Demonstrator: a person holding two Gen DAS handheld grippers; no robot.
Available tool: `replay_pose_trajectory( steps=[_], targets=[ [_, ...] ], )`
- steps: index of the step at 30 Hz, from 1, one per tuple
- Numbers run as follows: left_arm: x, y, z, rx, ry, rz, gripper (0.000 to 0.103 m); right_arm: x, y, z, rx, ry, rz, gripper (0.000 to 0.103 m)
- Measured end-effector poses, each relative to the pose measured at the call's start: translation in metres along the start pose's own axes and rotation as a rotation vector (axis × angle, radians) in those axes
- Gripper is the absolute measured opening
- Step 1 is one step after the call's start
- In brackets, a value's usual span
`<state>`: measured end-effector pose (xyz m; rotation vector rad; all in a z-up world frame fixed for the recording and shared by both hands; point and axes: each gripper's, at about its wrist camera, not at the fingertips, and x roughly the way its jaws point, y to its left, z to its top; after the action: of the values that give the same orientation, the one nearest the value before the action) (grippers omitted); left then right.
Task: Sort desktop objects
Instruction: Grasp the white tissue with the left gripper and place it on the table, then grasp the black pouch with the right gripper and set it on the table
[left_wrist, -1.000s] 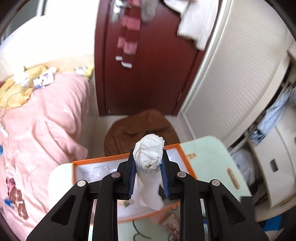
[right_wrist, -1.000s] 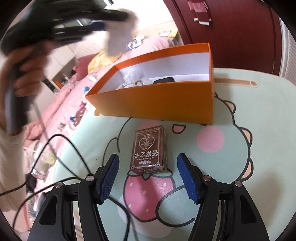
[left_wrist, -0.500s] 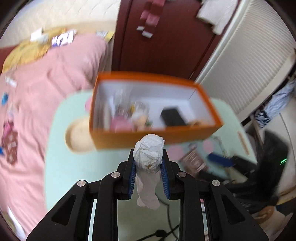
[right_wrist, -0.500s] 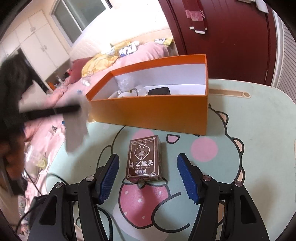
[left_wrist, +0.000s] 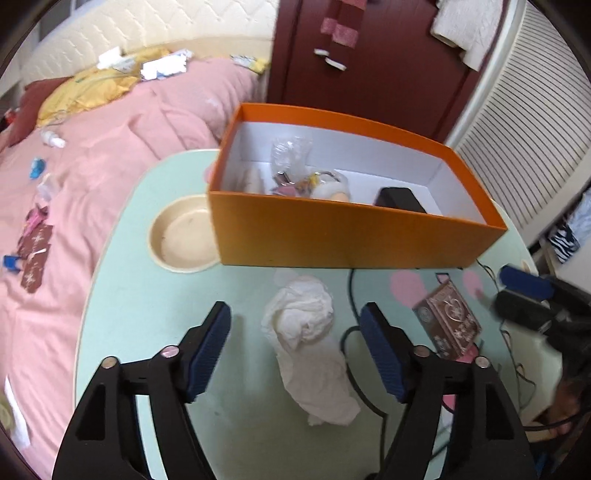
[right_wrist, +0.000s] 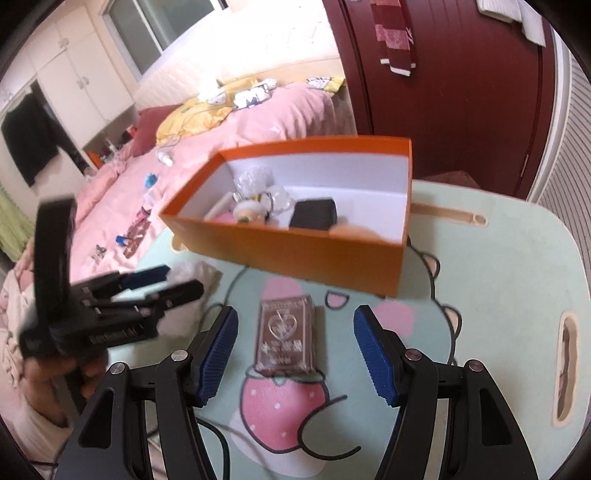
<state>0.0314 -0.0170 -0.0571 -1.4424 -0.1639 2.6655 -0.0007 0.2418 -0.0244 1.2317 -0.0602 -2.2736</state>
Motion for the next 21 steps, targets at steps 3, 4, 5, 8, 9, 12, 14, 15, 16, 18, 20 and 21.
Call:
replay_pose_trajectory(
  steps=[3, 4, 5, 8, 9, 12, 14, 15, 16, 18, 20, 21],
  targets=[
    [-0.001, -0.003, -0.009, 0.009, -0.024, 0.009, 0.078, -0.009, -0.001, 0.023, 0.038, -0.015, 0.048, 0.065],
    [-0.002, -0.004, -0.012, 0.015, -0.031, 0.007, 0.078, -0.011, 0.000, 0.031, 0.032, -0.013, 0.047, 0.065],
    [-0.004, -0.006, -0.015, 0.021, -0.045, 0.013, 0.078, -0.012, 0.002, 0.039, 0.020, -0.012, 0.036, 0.069],
    [-0.009, -0.010, -0.016, 0.051, -0.079, 0.047, 0.078, -0.009, 0.012, 0.064, -0.028, 0.019, -0.050, 0.080],
    [-0.009, -0.011, -0.016, 0.062, -0.084, 0.060, 0.078, -0.004, 0.016, 0.073, -0.047, 0.041, -0.082, 0.080],
    [-0.008, -0.009, -0.016, 0.068, -0.078, 0.073, 0.078, 0.010, 0.028, 0.092, -0.087, 0.093, -0.155, 0.080],
    [-0.006, -0.006, -0.014, 0.048, -0.062, 0.062, 0.078, 0.023, 0.032, 0.102, -0.089, 0.145, -0.140, 0.080],
    [-0.005, -0.003, -0.014, 0.033, -0.058, 0.057, 0.078, 0.032, 0.033, 0.107, -0.080, 0.200, -0.118, 0.080],
    [-0.004, -0.001, -0.013, 0.019, -0.055, 0.051, 0.078, 0.040, 0.032, 0.110, -0.070, 0.253, -0.094, 0.080],
    [-0.004, 0.002, -0.013, -0.005, -0.048, 0.041, 0.078, 0.058, 0.030, 0.116, -0.038, 0.350, -0.078, 0.080],
    [-0.003, 0.005, -0.013, -0.026, -0.043, 0.033, 0.078, 0.074, 0.028, 0.122, -0.048, 0.403, -0.119, 0.080],
    [-0.004, 0.007, -0.013, -0.032, -0.047, 0.033, 0.078, 0.078, 0.027, 0.124, -0.056, 0.416, -0.145, 0.080]
  ],
)
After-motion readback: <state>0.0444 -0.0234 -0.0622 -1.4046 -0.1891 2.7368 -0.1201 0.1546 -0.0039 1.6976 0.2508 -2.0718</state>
